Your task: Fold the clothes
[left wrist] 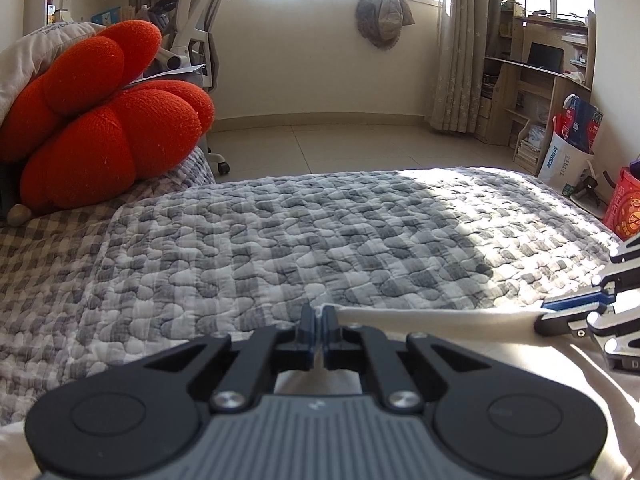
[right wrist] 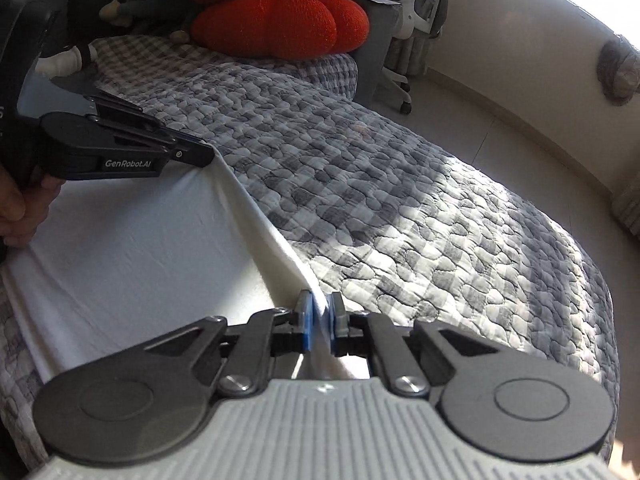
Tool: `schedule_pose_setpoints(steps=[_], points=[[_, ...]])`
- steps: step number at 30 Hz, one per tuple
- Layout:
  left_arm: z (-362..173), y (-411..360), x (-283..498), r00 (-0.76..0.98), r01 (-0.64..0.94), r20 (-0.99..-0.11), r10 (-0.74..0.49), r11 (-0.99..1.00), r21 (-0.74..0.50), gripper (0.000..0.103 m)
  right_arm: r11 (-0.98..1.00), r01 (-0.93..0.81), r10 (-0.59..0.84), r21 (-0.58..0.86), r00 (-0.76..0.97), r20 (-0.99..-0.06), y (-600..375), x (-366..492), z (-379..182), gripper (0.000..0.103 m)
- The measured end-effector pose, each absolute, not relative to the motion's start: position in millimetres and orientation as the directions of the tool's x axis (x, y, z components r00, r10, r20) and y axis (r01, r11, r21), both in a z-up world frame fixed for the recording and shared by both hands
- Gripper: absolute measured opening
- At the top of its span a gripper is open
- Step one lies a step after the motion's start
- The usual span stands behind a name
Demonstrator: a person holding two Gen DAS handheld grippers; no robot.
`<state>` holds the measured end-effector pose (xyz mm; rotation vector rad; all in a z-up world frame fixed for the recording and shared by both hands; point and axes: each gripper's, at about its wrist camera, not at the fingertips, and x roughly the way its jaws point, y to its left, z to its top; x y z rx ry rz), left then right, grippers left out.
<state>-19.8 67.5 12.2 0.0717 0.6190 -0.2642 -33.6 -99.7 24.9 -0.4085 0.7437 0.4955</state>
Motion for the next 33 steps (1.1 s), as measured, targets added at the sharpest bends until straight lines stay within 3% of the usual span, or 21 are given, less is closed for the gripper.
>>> schedule_pose_setpoints(steps=[1,2,4,6,9,11,12,14,17,25,28,33], points=[[13,69,-20,0.779,0.263,-0.585,-0.225,0.964,-0.021,0.005,0.815,-0.551,0.273,-0.182,0.641,-0.717,-101,-36,26,0.024],[14,70,-20,0.776,0.261,-0.588,-0.229,0.965,-0.031,0.007,0.819,-0.542,0.267,-0.189,0.651,-0.711,-102,-38,28,0.052],[19,76,-21,0.77,0.253,-0.591,-0.24,0.965,-0.061,0.01,0.828,-0.524,0.26,-0.201,0.675,-0.691,-107,-46,33,0.067],[27,86,-23,0.77,0.232,-0.586,-0.253,0.966,-0.112,0.016,0.828,-0.529,0.281,-0.187,0.679,-0.678,-112,-56,38,0.067],[39,100,-26,0.768,0.202,-0.579,-0.273,0.962,-0.186,0.032,0.8,-0.585,0.365,-0.137,0.654,-0.662,-114,-81,50,0.067],[41,109,-29,0.757,0.196,-0.587,-0.286,0.957,-0.214,0.032,0.755,-0.646,0.429,-0.115,0.618,-0.659,-111,-101,56,0.062],[41,111,-31,0.75,0.193,-0.596,-0.288,0.956,-0.219,0.032,0.724,-0.682,0.46,-0.108,0.593,-0.66,-107,-112,58,0.057],[37,112,-34,0.713,0.191,-0.638,-0.29,0.956,-0.221,0.032,0.644,-0.757,0.503,-0.106,0.524,-0.687,-93,-132,53,0.03],[26,109,-36,0.652,0.186,-0.707,-0.274,0.962,-0.201,0.032,0.55,-0.824,0.491,-0.139,0.454,-0.744,-68,-148,33,0.013],[23,111,-36,0.624,0.19,-0.729,-0.28,0.96,-0.206,0.034,0.571,-0.789,0.418,-0.228,0.518,-0.746,-55,-142,19,0.012],[22,111,-34,0.624,0.187,-0.731,-0.276,0.961,-0.204,0.034,0.538,-0.793,0.403,-0.284,0.539,-0.74,-50,-146,16,0.021],[23,111,-32,0.622,0.187,-0.733,-0.276,0.961,-0.204,0.037,0.517,-0.803,0.411,-0.296,0.536,-0.738,-50,-149,17,0.021]])
